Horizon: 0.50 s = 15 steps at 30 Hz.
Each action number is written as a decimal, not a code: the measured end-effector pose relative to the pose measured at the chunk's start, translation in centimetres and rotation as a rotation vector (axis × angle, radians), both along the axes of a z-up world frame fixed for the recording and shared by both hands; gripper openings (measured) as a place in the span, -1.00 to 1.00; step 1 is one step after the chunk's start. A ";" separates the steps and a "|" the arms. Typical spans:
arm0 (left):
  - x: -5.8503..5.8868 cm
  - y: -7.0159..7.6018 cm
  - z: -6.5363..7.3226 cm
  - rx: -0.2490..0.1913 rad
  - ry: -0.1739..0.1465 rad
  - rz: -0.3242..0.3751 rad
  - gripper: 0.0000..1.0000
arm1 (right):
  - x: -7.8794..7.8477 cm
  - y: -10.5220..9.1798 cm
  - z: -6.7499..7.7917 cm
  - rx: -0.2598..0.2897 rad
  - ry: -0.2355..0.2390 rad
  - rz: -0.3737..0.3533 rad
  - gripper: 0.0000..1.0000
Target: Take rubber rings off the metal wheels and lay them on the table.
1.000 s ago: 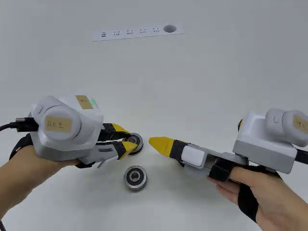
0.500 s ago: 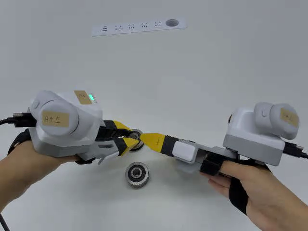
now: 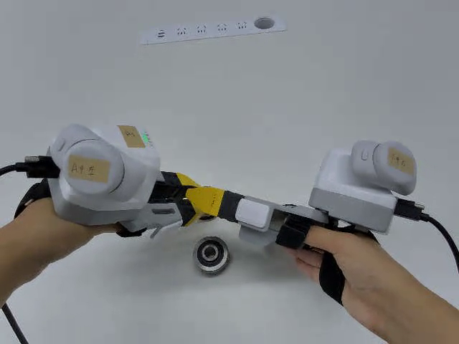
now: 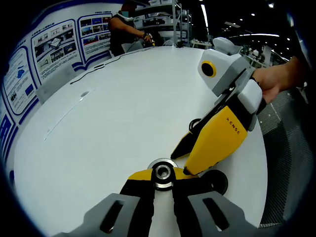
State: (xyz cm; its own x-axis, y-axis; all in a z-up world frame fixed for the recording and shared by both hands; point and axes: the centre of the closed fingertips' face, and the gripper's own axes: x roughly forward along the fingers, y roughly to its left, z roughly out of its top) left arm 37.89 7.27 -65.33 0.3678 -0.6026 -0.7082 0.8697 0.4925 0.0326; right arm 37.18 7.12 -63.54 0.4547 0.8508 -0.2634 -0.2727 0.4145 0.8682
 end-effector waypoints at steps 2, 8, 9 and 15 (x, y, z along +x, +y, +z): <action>0.0 0.0 0.0 0.000 -0.001 0.000 -0.75 | 0.0 0.1 0.0 0.004 0.005 0.001 0.13; 0.0 0.0 0.0 0.000 -0.001 -0.001 -0.75 | -0.1 0.4 0.1 0.017 0.012 0.004 0.12; 0.0 0.0 0.0 0.000 -0.001 0.000 -0.75 | -0.1 0.5 0.1 0.017 0.014 0.004 0.12; 0.0 0.0 0.0 0.001 -0.001 -0.001 -0.75 | 0.0 0.4 -0.1 0.035 0.032 -0.003 0.04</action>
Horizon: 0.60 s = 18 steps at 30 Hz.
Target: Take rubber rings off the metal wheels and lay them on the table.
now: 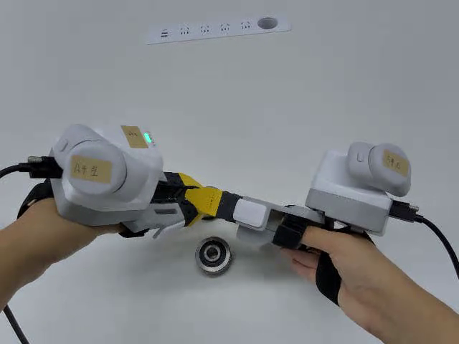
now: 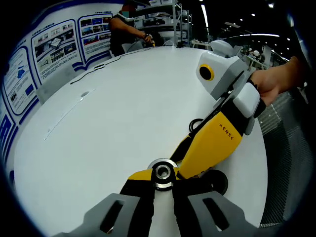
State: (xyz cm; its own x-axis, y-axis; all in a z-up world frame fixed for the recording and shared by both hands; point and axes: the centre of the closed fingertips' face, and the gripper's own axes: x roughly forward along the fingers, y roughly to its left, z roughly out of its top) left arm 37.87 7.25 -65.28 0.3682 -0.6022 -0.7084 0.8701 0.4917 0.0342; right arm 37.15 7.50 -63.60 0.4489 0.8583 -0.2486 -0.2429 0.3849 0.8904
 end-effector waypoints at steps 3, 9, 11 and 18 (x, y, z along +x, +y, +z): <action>0.0 0.0 0.0 -0.002 0.000 0.003 -0.75 | 0.0 0.0 0.1 -0.012 -0.016 0.001 0.01; 0.0 0.0 0.0 -0.004 0.001 0.004 -0.75 | 0.0 -0.3 0.0 -0.008 -0.016 -0.004 -0.05; 0.0 0.0 0.0 -0.004 0.001 0.005 -0.75 | -0.1 -0.5 0.0 -0.012 -0.018 -0.004 -0.08; 0.0 0.0 0.0 -0.003 0.002 0.004 -0.75 | 0.1 -1.0 -0.6 -0.039 -0.012 -0.016 -0.37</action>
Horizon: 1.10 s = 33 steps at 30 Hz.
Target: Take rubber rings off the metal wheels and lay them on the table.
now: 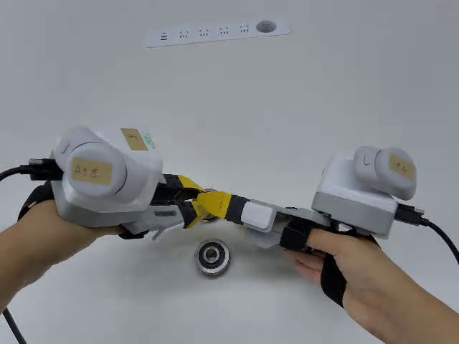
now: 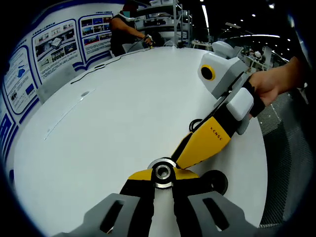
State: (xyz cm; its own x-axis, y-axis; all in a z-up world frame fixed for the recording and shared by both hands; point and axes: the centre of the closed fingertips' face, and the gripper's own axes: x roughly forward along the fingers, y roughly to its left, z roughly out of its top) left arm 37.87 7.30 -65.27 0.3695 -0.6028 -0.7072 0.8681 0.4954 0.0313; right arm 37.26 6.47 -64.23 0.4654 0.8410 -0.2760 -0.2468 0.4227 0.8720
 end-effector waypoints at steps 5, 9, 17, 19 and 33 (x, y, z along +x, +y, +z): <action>0.0 0.0 0.0 0.002 0.000 -0.001 -0.75 | 0.3 -0.5 -1.1 -0.029 0.029 -0.017 -0.65; 0.0 0.0 0.0 0.002 0.001 0.000 -0.75 | 0.5 -0.9 -2.0 -0.062 0.052 -0.025 -0.89; 0.0 0.0 0.0 0.003 0.002 0.000 -0.75 | 0.4 -0.8 -1.7 -0.090 0.023 -0.022 -0.97; 0.1 0.0 0.0 0.002 0.002 0.000 -0.75 | 0.4 -0.8 -1.7 -0.100 0.013 -0.021 -0.97; 0.2 0.2 -0.1 0.007 0.003 -0.007 -0.75 | 0.6 -0.2 -1.2 -0.147 -0.049 0.006 -0.98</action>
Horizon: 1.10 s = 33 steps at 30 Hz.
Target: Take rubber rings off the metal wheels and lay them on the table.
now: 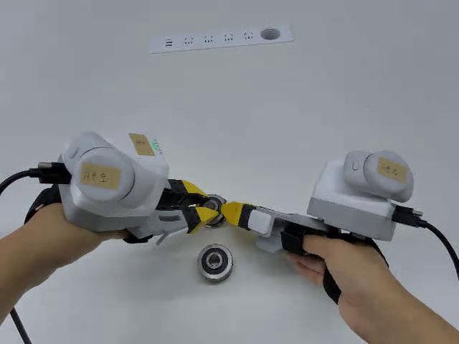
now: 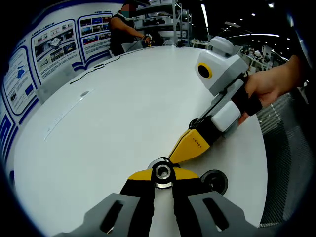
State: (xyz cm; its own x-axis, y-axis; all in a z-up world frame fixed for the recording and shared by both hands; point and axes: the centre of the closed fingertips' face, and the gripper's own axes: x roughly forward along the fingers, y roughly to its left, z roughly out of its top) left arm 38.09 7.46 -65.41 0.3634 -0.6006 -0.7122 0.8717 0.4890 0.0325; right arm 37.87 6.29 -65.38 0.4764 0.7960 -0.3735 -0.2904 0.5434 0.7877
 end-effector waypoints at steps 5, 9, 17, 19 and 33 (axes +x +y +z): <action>0.0 0.0 0.0 0.000 0.000 0.000 -0.75 | 0.1 0.2 0.0 -0.013 -0.011 0.009 -0.98; 0.0 0.0 0.0 -0.001 0.000 0.002 -0.75 | 0.1 0.2 0.0 -0.021 -0.020 0.016 -0.98; 0.0 0.0 0.0 -0.001 -0.001 0.002 -0.75 | 0.0 0.4 0.1 -0.025 -0.049 0.028 -0.98; -0.1 0.0 0.0 -0.002 -0.001 0.002 -0.75 | 0.1 0.5 0.2 -0.019 -0.049 0.029 -0.98; 0.0 0.0 0.1 0.000 -0.004 0.001 -0.75 | 0.5 0.5 1.0 0.000 -0.036 0.012 -0.98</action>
State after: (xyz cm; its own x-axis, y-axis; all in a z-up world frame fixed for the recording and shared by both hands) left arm 38.05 7.41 -65.32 0.3669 -0.6001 -0.7108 0.8713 0.4894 0.0365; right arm 38.33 6.80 -64.42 0.4801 0.8016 -0.3564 -0.3250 0.5398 0.7765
